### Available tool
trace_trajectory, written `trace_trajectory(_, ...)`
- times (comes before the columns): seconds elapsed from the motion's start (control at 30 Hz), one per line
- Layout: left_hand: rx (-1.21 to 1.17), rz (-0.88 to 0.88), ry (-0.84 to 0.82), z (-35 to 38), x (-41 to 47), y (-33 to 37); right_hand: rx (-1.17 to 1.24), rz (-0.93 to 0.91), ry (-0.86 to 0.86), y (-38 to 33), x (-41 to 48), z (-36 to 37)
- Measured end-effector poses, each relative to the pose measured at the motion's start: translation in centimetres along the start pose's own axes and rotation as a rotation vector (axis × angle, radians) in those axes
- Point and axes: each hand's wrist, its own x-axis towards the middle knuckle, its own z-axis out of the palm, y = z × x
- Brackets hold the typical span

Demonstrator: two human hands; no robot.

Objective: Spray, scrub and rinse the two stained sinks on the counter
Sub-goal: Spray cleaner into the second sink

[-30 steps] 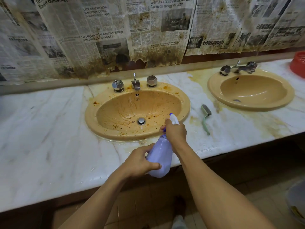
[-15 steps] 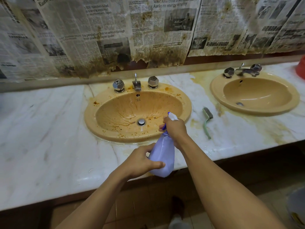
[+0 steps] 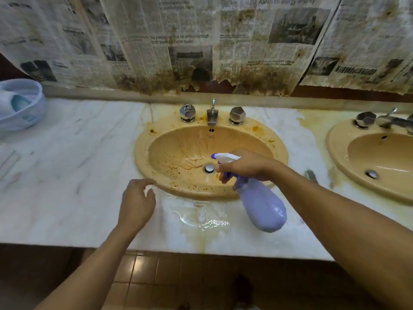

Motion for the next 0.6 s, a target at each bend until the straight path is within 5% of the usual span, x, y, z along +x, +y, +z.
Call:
trace_trajectory(0.2,0.296,-0.420,-0.008,2.7,5.0,-4.2,-0.359,-0.006,-0.332,-3.9,4.5,-2.5)
trace_trajectory(0.6,0.518,-0.397,0.019,5.9,4.0,-5.0,-0.315,0.002,-0.367,-3.8,12.8,-1.6)
